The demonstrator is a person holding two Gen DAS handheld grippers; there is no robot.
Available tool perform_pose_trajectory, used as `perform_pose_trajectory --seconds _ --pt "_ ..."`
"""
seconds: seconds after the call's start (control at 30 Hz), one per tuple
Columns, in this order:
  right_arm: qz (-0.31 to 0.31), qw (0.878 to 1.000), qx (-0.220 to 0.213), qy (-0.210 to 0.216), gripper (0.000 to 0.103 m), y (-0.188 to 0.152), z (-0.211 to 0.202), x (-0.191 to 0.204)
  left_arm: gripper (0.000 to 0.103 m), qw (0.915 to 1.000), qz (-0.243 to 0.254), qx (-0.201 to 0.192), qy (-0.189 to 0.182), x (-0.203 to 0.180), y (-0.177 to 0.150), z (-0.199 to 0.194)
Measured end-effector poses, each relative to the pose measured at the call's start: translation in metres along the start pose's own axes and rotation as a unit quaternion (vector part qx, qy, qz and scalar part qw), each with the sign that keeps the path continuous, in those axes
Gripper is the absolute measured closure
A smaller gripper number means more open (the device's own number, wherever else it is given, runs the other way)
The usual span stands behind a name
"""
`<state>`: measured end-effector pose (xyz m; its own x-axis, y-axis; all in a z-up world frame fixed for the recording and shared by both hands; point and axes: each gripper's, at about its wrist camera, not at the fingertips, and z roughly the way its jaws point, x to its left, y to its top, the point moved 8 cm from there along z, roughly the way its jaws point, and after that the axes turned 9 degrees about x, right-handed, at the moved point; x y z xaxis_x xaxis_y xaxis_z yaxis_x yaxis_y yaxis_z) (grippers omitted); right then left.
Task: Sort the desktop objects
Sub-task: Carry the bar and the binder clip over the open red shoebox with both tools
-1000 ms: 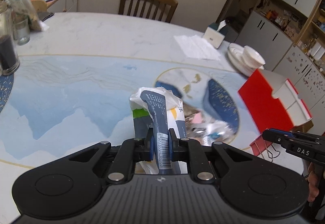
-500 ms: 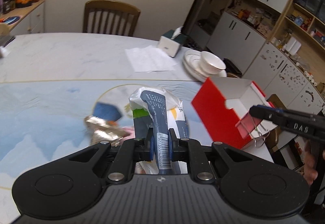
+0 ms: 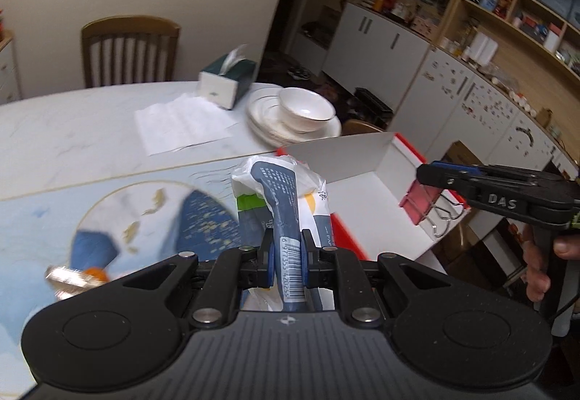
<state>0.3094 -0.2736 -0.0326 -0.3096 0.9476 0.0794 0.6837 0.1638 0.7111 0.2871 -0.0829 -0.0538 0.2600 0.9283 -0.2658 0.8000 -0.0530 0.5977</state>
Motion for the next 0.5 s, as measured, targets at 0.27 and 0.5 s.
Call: perform_pose_trajectory --seconds 0.27,0.5 --pt "0.003 1.000 0.012 -0.014 0.081 -0.001 0.015 -0.040 0.091 0.9987 0.047 0.020 -0.008 -0.049 0.026 0.035" --pt "-0.001 0.999 0.019 -0.028 0.081 -0.001 0.026 -0.069 0.091 0.9954 0.090 0.034 -0.003 -0.083 0.047 0.070"
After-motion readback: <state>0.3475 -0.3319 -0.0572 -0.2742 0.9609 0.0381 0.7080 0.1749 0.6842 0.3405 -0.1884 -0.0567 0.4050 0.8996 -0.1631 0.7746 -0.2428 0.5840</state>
